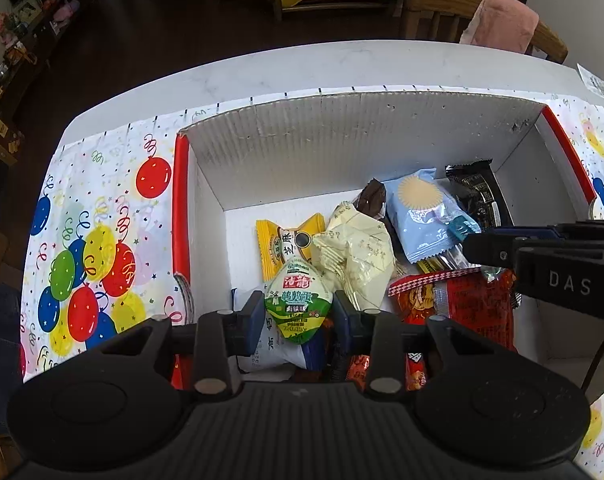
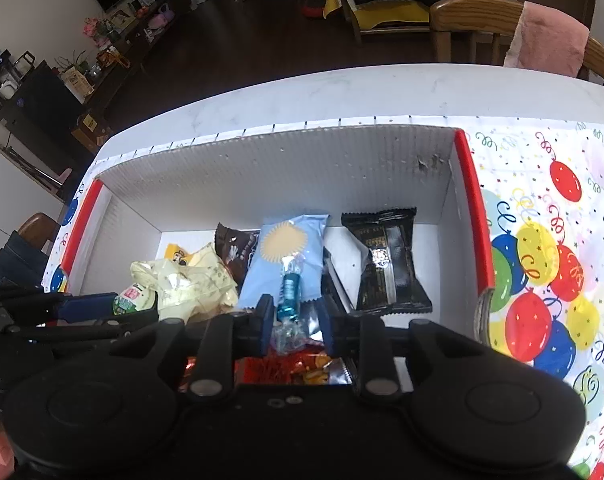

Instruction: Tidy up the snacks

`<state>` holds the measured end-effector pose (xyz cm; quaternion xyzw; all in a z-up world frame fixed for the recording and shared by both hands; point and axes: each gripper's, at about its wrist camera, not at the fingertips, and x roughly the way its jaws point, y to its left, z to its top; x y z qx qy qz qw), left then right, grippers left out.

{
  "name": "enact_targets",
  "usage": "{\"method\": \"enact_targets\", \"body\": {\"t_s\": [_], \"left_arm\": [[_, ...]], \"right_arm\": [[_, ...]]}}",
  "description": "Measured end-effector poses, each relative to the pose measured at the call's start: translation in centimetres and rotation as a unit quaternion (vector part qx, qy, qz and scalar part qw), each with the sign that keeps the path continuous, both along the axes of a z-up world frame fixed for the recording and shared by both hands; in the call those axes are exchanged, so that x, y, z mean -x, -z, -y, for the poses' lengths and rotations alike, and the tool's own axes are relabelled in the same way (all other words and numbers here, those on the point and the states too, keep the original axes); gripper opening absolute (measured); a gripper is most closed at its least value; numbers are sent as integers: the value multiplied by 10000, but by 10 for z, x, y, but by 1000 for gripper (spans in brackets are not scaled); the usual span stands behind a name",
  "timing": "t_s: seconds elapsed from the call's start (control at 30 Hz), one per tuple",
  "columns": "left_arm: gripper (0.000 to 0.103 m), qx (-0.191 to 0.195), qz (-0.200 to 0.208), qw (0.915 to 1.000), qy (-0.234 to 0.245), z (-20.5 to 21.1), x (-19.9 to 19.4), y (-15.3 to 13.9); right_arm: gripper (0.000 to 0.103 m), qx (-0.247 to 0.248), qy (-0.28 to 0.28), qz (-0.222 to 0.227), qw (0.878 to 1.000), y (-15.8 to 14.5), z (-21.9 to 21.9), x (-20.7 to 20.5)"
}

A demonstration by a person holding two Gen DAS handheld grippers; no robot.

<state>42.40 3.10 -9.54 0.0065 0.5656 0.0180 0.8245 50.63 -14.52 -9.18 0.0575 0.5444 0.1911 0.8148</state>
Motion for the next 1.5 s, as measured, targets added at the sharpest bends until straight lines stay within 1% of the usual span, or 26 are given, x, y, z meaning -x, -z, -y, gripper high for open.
{"method": "enact_targets", "body": {"t_s": [0.03,0.1,0.27,0.3,0.37,0.43,0.5,0.73,0.87,0.93,1.03,1.07,1.1,1.13,1.2,1.27,1.4,1.43,1.5], "left_arm": [[36,18,5,10000,-19,0,1,-1],[41,65,48,10000,-56,-2,3,-3],[45,144,161,9996,-155,-8,11,-10],[47,176,186,9995,-179,-9,14,-12],[48,272,263,9991,-199,-12,19,-17],[51,323,341,9987,-213,-13,25,-21],[56,325,453,9982,-212,-13,33,-27],[58,329,771,9963,-172,-14,62,-46],[65,380,1039,9937,-186,-15,81,-60],[66,422,1124,9925,-218,-15,90,-66],[66,391,1327,9902,-206,-14,105,-77],[66,389,1384,9894,-200,-13,110,-79],[66,412,1434,9886,-182,-13,116,-82],[68,453,1472,9879,-168,-13,121,-85],[72,530,1545,9864,-190,-13,131,-89],[72,580,1626,9848,-206,-14,140,-92],[73,556,1756,9827,-190,-13,160,-97],[74,527,1772,9826,-164,-12,164,-97],[78,518,1817,9819,-122,-12,173,-98]], "right_arm": [[26,-1,14,10,10000,-1,1,1],[27,-13,33,30,10000,-3,4,4],[30,-128,103,107,9998,-14,13,15],[32,-146,113,113,9998,-16,15,16],[32,-195,85,143,9997,-21,19,22],[33,-179,33,224,9996,-27,21,29],[35,-202,3,301,9993,-33,24,35],[40,-386,-55,633,9972,-58,31,65],[44,-490,-164,841,9951,-72,31,83],[47,-517,-189,922,9942,-78,31,93],[58,-556,-183,1035,9929,-85,32,106],[65,-549,-185,1103,9922,-88,32,111],[70,-524,-178,1183,9914,-90,32,116],[72,-484,-173,1262,9907,-92,32,120],[81,-444,-186,1356,9896,-95,31,128],[86,-427,-183,1466,9881,-99,31,138],[95,-405,-293,1687,9844,-108,29,157],[96,-426,-329,1731,9834,-110,29,162],[101,-433,-401,1811,9817,-112,27,171]]}}
